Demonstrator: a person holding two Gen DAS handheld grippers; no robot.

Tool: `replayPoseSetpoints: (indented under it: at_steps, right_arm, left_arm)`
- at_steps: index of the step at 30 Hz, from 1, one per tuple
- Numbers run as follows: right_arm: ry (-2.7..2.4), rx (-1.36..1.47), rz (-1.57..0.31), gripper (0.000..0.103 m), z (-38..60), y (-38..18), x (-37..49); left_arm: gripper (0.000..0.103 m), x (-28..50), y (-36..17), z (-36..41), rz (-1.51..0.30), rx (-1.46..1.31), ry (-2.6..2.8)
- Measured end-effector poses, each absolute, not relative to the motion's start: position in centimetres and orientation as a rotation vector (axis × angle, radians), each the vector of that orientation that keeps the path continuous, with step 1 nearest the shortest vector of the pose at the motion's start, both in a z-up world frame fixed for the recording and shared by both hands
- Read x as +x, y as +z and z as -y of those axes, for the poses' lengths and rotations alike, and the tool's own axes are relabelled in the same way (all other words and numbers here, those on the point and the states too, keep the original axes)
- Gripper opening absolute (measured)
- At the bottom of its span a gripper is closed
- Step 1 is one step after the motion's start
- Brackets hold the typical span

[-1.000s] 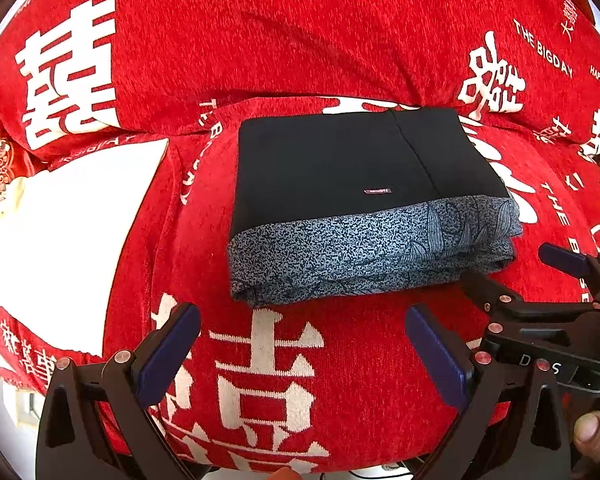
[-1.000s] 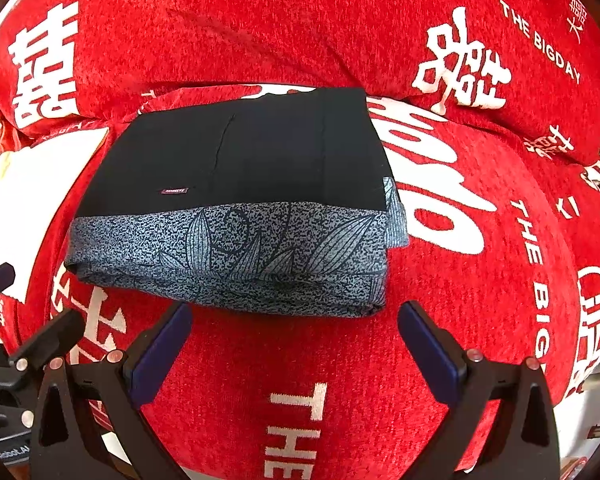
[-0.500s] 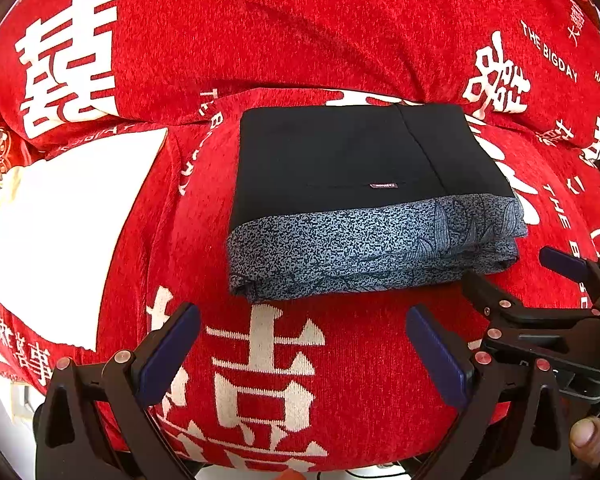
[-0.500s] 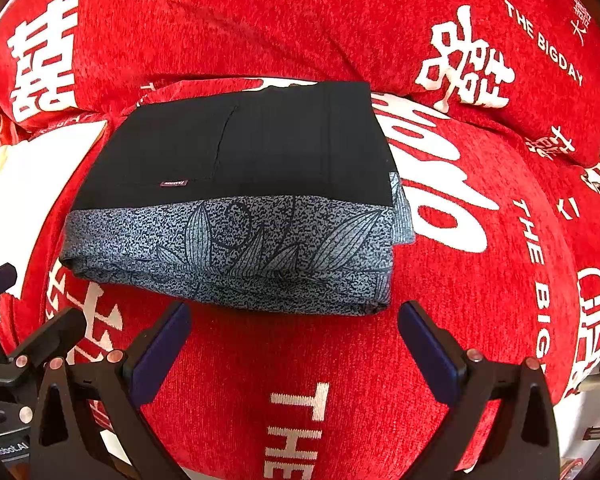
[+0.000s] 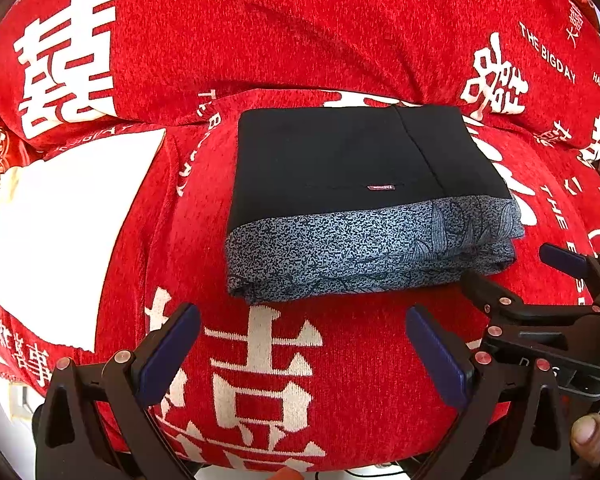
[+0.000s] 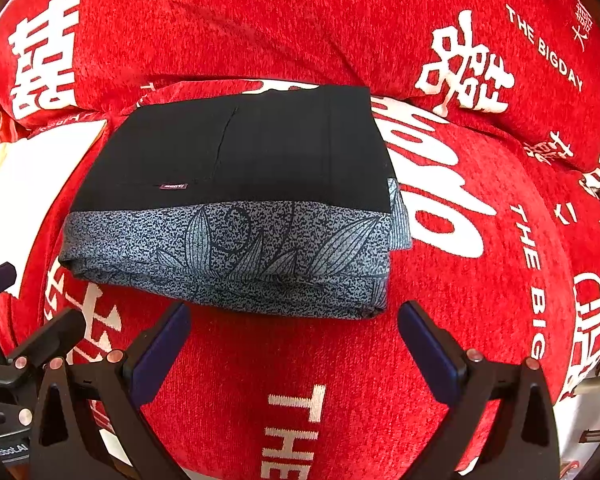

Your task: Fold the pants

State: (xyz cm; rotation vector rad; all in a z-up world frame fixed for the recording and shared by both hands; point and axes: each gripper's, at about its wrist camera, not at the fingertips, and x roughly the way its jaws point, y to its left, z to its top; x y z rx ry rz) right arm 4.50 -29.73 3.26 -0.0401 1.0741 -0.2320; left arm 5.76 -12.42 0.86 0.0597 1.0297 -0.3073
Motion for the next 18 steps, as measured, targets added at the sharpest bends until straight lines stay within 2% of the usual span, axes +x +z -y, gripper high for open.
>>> replayPoseSetpoints:
  at_steps: [18]
  right_arm:
    - [-0.230,-0.045,-1.069,0.103,29.82,3.50,4.58]
  left_arm:
    - [0.103,5.81,1.03,12.46,-1.021,0.051,-0.315]
